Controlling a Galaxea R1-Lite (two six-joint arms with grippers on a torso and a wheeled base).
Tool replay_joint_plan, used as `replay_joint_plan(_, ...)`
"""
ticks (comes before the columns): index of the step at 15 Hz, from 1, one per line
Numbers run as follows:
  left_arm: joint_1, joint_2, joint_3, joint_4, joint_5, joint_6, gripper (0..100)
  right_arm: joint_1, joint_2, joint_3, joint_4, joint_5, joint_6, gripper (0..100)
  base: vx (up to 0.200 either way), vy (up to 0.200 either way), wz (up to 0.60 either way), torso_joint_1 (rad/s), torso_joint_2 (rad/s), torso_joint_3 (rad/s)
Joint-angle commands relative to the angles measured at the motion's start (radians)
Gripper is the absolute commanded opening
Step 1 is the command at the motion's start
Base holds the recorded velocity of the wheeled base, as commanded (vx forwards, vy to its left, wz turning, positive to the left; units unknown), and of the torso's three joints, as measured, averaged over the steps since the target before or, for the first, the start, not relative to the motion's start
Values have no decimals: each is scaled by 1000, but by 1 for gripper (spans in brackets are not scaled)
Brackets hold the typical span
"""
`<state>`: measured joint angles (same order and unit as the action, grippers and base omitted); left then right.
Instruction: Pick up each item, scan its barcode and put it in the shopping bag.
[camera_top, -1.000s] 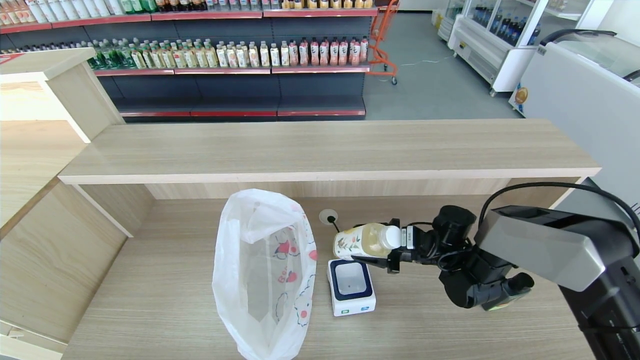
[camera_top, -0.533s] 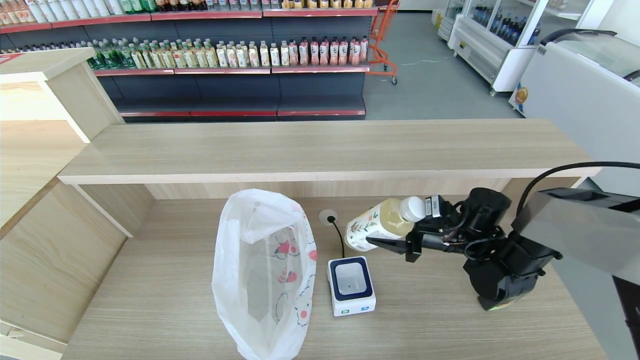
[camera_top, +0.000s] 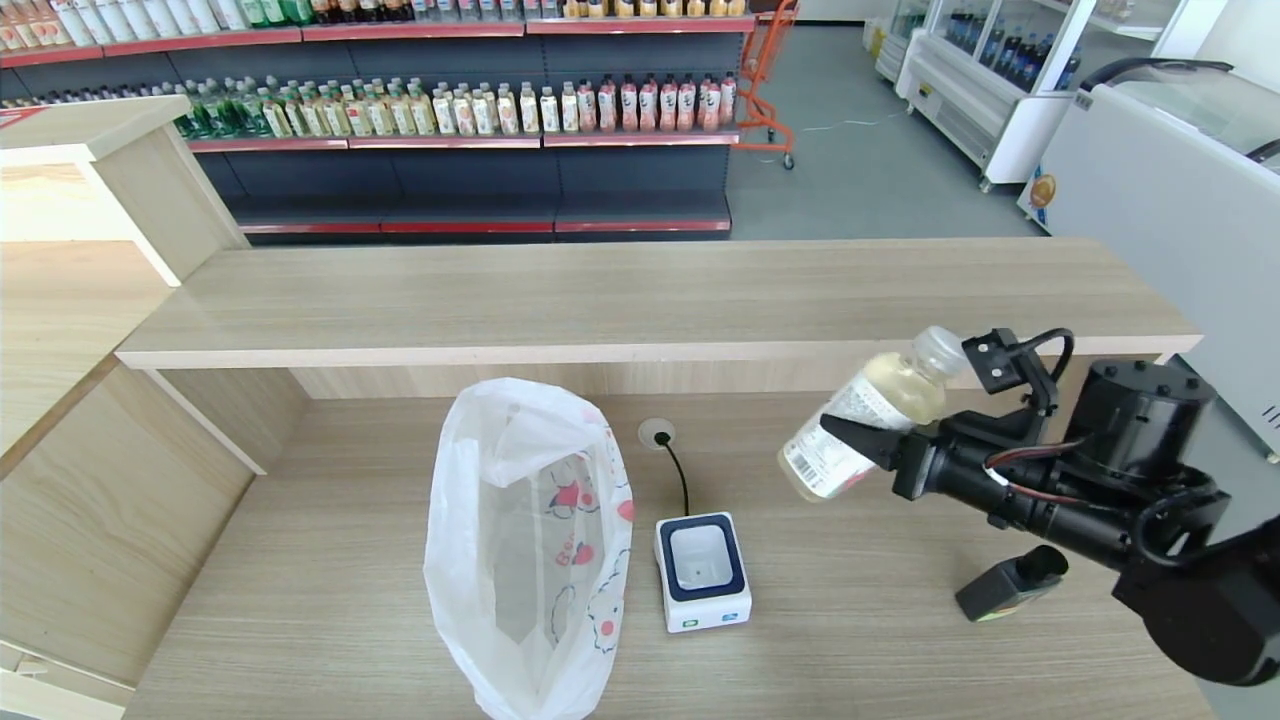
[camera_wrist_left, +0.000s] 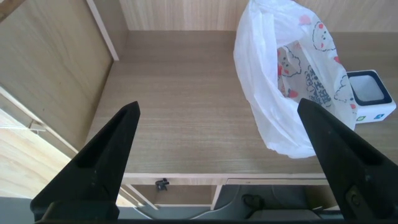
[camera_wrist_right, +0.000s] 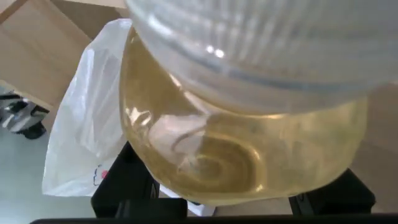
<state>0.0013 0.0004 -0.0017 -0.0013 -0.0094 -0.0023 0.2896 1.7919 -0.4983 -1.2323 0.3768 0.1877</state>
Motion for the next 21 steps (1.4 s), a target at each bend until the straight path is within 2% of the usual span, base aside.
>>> replay_joint_plan(1,0,0,0,0,0,-1,100,22,-163,116,16,-101,62,0,0,0,0,0,0,0)
replay_joint_plan(2,0,0,0,0,0,-1,100,25,-197,161,19,-144,81,0,0,0,0,0,0,0)
replay_joint_plan(5,0,0,0,0,0,-1,100,25,-263,238,25,-167,93,0,0,0,0,0,0,0)
replay_joint_plan(7,0,0,0,0,0,-1,100,17,-358,270,111,-184,93,0,0,0,0,0,0,0)
replay_joint_plan(12,0,0,0,0,0,-1,100,17,-571,224,436,-210,95,0,0,0,0,0,0,0)
replay_joint_plan(19,0,0,0,0,2,-5,100,16,-585,228,455,-211,131,0,0,0,0,0,0,0)
replay_joint_plan(21,0,0,0,0,2,-10,100,17,-579,222,456,-210,133,0,-200,0,0,7,2,2)
